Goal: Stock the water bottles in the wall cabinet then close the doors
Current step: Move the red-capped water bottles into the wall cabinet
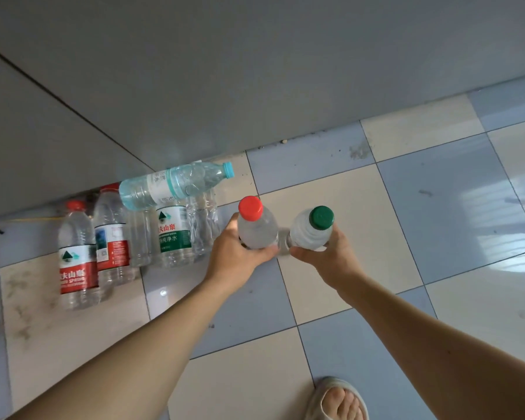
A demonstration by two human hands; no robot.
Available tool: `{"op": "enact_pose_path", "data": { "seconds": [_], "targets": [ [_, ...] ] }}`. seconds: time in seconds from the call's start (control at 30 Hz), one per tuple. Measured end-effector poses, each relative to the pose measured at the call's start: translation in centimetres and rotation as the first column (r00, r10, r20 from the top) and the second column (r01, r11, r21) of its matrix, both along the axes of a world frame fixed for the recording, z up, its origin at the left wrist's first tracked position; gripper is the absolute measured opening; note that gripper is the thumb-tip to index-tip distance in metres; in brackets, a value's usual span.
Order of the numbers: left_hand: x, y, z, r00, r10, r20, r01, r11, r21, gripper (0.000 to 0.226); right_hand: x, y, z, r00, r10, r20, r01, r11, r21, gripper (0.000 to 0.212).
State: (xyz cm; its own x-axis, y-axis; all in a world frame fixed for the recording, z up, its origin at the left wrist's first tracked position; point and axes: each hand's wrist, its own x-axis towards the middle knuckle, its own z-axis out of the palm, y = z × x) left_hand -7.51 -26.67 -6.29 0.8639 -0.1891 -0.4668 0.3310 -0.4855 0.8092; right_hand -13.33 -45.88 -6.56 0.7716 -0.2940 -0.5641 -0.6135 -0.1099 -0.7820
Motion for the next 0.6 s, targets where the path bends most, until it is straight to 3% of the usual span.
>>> {"op": "enact_pose_path", "data": {
  "seconds": [0.17,0.3,0.6],
  "targets": [
    [-0.1,2.5,4.7,0.999,-0.011,-0.039,0.011,1.000,0.009,0.064,-0.9,2.8,3.9,0.999,-0.033,0.011,0.033,0.999,-0.031,0.060],
    [-0.5,4.9,10.9,0.998,0.005,-0.060,-0.007,0.999,-0.035,0.065,-1.0,4.9,9.8,0.999,0.035,0.033,-0.032,0.996,-0.081,0.070],
    [2.5,11.4,33.3,0.992,0.113,0.064,-0.107,0.990,-0.091,0.065,5.0,7.3,32.2,0.974,0.194,0.116,-0.181,0.977,-0.113,0.058]
  ]
}}
